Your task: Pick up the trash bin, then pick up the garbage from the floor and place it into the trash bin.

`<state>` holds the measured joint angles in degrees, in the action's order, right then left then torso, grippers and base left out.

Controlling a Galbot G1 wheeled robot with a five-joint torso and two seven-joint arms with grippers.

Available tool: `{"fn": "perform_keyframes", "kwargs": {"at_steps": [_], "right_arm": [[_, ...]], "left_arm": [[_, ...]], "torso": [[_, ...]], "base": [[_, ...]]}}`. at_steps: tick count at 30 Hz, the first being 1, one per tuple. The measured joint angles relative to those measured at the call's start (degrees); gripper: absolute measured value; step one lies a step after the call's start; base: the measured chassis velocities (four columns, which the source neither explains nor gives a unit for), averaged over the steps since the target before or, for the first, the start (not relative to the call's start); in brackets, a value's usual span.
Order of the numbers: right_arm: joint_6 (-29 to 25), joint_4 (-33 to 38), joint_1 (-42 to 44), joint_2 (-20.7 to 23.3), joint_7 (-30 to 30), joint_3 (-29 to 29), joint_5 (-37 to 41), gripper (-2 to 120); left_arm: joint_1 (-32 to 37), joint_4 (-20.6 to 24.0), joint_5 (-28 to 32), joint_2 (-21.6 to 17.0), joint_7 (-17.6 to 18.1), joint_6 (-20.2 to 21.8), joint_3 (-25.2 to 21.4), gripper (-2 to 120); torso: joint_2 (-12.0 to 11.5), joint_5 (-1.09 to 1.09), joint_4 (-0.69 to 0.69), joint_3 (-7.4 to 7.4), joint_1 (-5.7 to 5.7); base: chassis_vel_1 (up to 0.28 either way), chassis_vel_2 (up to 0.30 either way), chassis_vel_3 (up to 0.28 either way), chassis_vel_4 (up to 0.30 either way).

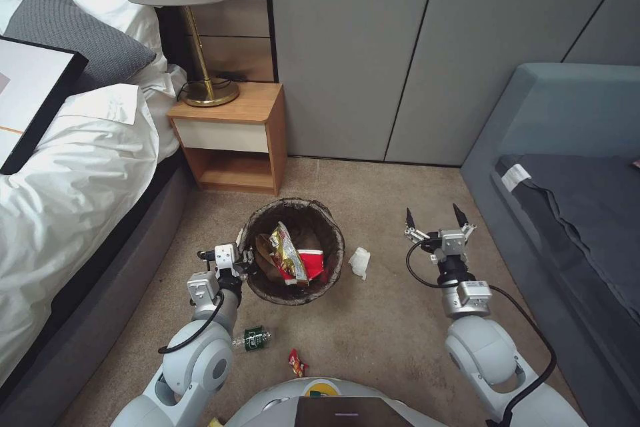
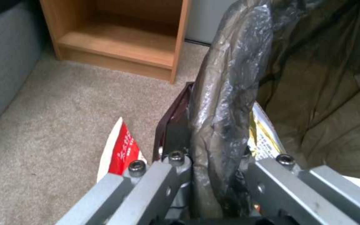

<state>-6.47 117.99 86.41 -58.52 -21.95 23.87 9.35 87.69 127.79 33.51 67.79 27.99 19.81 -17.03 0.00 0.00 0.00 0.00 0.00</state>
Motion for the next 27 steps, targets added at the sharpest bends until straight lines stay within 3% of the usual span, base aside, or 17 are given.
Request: {"fn": "perform_keyframes", "kwargs": {"at_steps": [8,17,27], "right_arm": [[0.32,-3.79,-4.29,4.77,1.82,-4.19,6.58,100],[5.47,-9.62,-11.16,9.46,8.36,-12.19,22.15,100],[11.65,-17.89,-21.89,7.91,10.64,-19.27,29.5,100]], "left_arm": [[0.46,0.04,-0.15,0.05,0.0,-0.14,-0.61,4],[0.71,0.1,-0.1,-0.01,0.03,-0.22,-1.47,4],[0.95,0.1,-0.1,0.0,0.06,-0.26,-1.76,4]], "torso": [[0.0,0.0,0.0,0.0,0.0],[0.0,0.0,-0.01,0.0,0.0],[0.0,-0.01,0.01,0.01,0.0]], "base": [[0.0,0.0,0.0,0.0],[0.0,0.0,0.0,0.0],[0.0,0.0,0.0,0.0]]}}
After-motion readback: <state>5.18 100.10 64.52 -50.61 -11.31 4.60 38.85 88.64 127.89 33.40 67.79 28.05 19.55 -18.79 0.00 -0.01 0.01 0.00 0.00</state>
